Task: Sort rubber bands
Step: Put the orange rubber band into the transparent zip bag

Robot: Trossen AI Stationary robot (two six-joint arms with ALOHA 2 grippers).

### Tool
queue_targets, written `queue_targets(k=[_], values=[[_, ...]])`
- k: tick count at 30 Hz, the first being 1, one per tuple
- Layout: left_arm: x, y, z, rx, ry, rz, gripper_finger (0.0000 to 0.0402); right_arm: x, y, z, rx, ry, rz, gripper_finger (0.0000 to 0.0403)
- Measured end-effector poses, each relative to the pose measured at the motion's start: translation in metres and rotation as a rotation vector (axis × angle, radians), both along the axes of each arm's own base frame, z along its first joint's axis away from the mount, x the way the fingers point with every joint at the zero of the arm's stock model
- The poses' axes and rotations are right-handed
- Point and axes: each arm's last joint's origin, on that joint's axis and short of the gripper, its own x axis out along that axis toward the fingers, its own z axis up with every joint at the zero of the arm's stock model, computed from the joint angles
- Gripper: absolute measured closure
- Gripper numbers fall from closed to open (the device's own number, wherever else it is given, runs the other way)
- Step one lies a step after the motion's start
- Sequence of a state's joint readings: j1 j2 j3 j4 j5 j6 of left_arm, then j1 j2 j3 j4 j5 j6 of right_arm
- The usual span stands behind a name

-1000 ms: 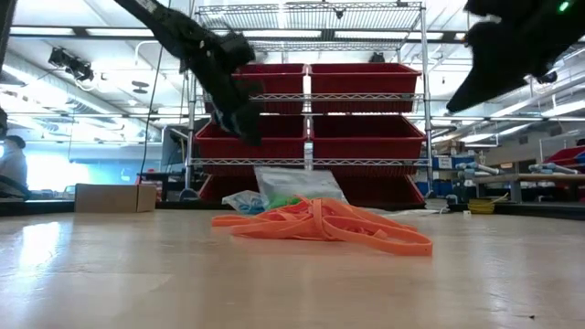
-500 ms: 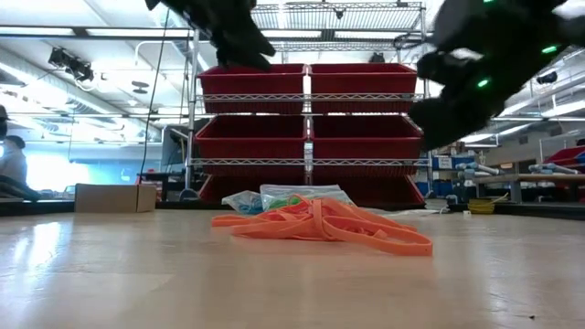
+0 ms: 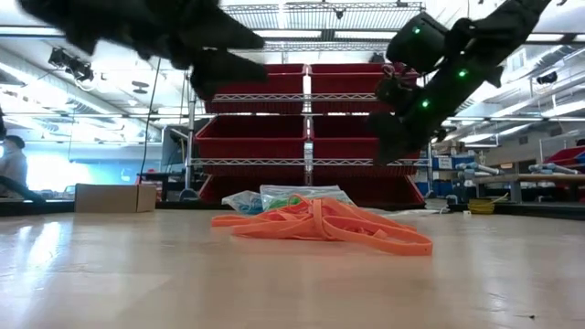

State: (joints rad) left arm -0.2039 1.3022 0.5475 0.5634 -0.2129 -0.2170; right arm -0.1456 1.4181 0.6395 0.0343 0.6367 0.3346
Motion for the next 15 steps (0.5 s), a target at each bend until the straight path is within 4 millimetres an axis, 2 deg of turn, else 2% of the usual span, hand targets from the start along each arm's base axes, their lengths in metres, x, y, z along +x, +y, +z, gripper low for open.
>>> queue_targets(k=[3,8,13,15], values=[[-0.010,-0.010,-0.001,-0.048,-0.145,0.012,0.0150,0.000,-0.013,0.001,0.023,-0.026,0.005,0.0299],[-0.019,-0.023,-0.001,-0.078,-0.224,-0.033,0.0150,-0.001,-0.034,0.000,0.074,-0.089,0.001,0.0295],[-0.021,-0.031,0.000,-0.082,-0.223,-0.065,0.0150,-0.004,-0.049,-0.023,0.174,-0.107,0.016,0.0288],[-0.021,-0.032,0.000,-0.081,-0.219,-0.071,0.0150,0.001,-0.052,-0.034,0.203,-0.112,0.036,0.0276]])
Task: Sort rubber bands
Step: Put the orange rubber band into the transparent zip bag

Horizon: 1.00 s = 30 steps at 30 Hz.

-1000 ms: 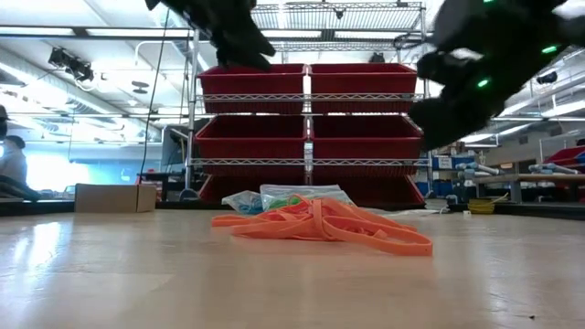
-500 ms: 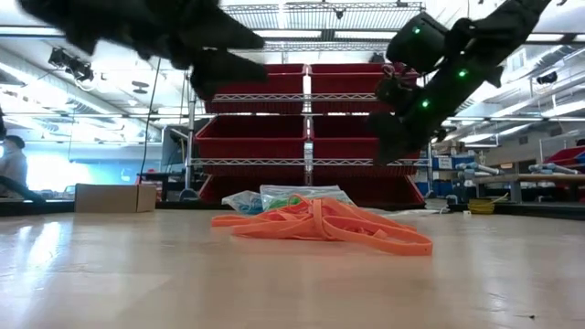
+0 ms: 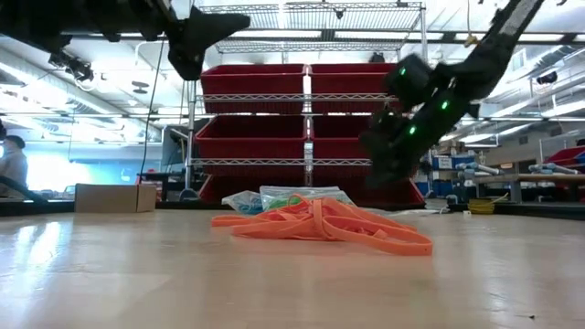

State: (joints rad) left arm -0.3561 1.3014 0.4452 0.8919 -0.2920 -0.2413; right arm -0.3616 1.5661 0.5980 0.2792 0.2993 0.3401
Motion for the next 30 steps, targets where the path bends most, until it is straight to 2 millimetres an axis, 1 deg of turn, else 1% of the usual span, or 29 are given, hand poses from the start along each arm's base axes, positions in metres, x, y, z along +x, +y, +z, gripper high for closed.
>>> queue_targets(k=[2,8,11,14,16,18,20,23,24,25,30], values=[[-0.001,-0.002,0.000,0.001,0.002,-0.006,0.0150,0.005,-0.001,-0.009,0.007,-0.002,0.013,0.0256],[-0.001,-0.004,-0.001,0.005,0.008,-0.015,0.0150,0.017,-0.004,-0.025,0.006,0.020,0.006,0.0187],[-0.001,-0.004,-0.001,0.007,0.012,-0.014,0.0150,0.018,-0.006,-0.033,0.011,0.035,-0.010,0.0173],[-0.001,-0.004,-0.002,0.008,0.017,-0.014,0.0150,0.017,-0.006,-0.037,0.003,0.047,-0.032,0.0176],[-0.001,-0.004,-0.002,0.009,0.019,-0.014,0.0150,0.016,-0.006,-0.039,0.001,0.066,-0.031,0.0192],[-0.001,-0.004,-0.002,0.010,0.021,-0.013,0.0150,0.017,-0.006,-0.041,-0.007,0.076,-0.030,0.0222],[-0.001,-0.004,-0.002,0.010,0.022,-0.013,0.0150,0.017,-0.004,-0.042,-0.009,0.089,-0.019,0.0269],[-0.001,-0.004,-0.002,0.010,0.022,-0.009,0.0150,0.018,0.002,-0.042,-0.026,0.107,0.015,0.0356],[-0.001,-0.004,-0.002,0.010,0.022,-0.007,0.0150,0.019,0.004,-0.042,-0.033,0.112,0.031,0.0378],[-0.001,-0.004,-0.002,0.009,0.021,-0.007,0.0150,0.020,0.007,-0.041,-0.038,0.121,0.050,0.0389],[-0.001,-0.004,-0.002,0.009,0.021,-0.004,0.0150,0.018,0.021,-0.032,-0.031,0.144,0.111,0.0400]])
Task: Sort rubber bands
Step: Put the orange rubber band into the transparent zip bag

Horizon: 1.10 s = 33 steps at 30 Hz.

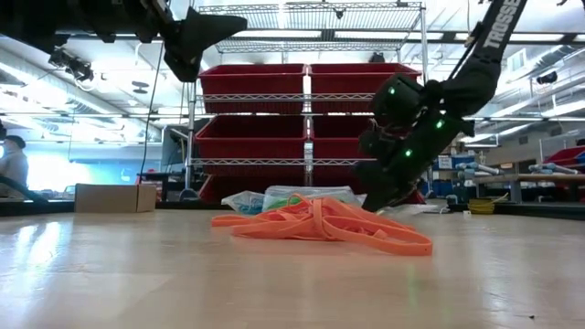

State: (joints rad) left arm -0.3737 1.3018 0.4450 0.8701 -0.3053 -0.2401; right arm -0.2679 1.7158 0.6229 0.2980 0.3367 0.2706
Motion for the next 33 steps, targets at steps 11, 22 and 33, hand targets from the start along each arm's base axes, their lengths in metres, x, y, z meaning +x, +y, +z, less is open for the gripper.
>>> queue_targets(k=[11,22,33], values=[[0.000,0.001,0.000,0.015,-0.003,0.030,0.0150,-0.038,0.048,0.063,-0.122,0.105,-0.031,0.0403],[0.001,0.005,0.003,0.013,-0.033,0.079,0.0150,-0.099,0.072,0.114,-0.187,0.052,-0.096,0.0403],[0.001,0.010,0.018,-0.126,-0.171,0.055,0.0150,-0.071,0.135,0.144,-0.371,-0.210,0.568,0.0403]])
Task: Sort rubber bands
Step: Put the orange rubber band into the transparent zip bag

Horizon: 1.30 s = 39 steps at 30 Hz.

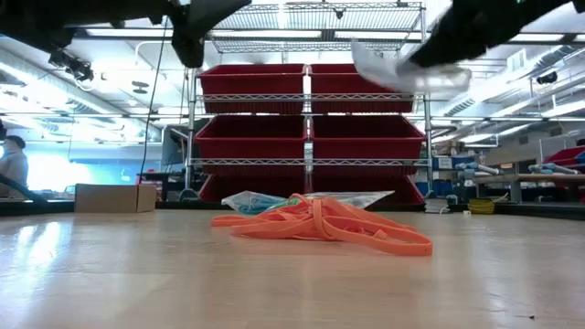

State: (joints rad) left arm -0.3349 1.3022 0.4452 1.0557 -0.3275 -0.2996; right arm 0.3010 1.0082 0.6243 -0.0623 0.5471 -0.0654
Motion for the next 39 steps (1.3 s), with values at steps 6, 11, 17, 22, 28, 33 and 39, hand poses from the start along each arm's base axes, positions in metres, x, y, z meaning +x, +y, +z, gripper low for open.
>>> queue_targets(k=[6,11,17,22,28,33,39], values=[[0.005,0.019,0.005,-0.189,-0.056,-0.068,0.0150,0.019,0.027,-0.002,-0.152,-0.076,0.177,0.0403],[0.008,0.029,0.004,-0.299,-0.051,-0.068,0.0150,0.033,0.037,-0.012,-0.210,-0.099,0.214,0.0403],[0.020,0.027,-0.003,-0.328,0.005,-0.064,0.0150,0.042,0.041,-0.018,-0.212,-0.116,0.214,0.0403],[0.043,0.025,-0.007,-0.332,0.086,-0.045,0.0150,0.043,0.041,-0.016,-0.218,-0.138,0.223,0.0403],[0.059,0.031,0.000,-0.337,0.080,-0.040,0.0150,0.043,0.042,-0.015,-0.233,-0.149,0.238,0.0403],[0.067,0.036,0.002,-0.332,0.141,-0.010,0.0150,0.043,0.042,-0.015,-0.233,-0.149,0.238,0.0403],[0.073,0.037,0.008,-0.302,0.176,-0.001,0.0150,0.043,0.042,-0.015,-0.234,-0.149,0.239,0.0403]])
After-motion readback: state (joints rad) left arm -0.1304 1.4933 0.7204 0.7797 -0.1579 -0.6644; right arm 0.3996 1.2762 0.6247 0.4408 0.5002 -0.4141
